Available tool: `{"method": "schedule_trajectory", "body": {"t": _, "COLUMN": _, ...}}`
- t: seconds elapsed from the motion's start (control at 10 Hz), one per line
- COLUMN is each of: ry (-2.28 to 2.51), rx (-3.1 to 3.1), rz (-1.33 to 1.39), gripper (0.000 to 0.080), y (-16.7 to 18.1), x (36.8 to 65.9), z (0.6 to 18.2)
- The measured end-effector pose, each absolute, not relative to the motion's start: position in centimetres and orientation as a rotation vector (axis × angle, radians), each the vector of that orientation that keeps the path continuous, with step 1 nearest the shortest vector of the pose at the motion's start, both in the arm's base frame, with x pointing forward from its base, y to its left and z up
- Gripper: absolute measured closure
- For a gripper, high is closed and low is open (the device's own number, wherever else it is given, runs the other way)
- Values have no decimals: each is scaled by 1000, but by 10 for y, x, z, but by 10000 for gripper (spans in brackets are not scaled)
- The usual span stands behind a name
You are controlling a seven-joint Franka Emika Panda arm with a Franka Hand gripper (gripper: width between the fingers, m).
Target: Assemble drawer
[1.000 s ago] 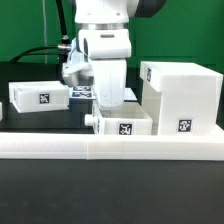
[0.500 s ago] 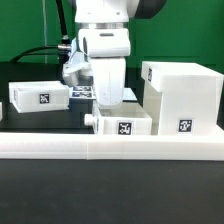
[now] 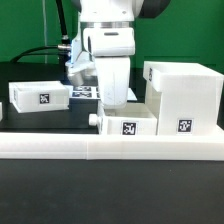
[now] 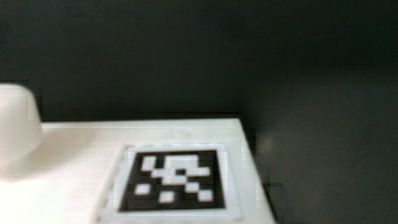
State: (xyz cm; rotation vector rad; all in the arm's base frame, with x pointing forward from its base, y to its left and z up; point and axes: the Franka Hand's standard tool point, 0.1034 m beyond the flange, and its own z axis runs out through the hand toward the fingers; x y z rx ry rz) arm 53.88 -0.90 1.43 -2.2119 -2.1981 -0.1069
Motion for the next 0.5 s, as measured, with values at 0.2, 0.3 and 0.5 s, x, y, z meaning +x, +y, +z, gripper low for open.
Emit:
{"method": "schedule_trajectory", "body": {"t": 0.2, "ry": -2199, "rx": -2209, "rz": -105, "gripper": 757, "y": -7, "x": 538, "z": 13}}
{"method": "schedule_trajectory", "body": {"t": 0.3, "ry": -2196, "rx": -2212, "rz": -104, "gripper": 757, "y": -6, "x": 538, "z": 13}}
{"method": "schedule_trajectory", "body": {"t": 0.5, "ry": -2191, "rx": -2217, "rz": -103, "gripper": 757, "y": -7, "x": 538, "z": 13}}
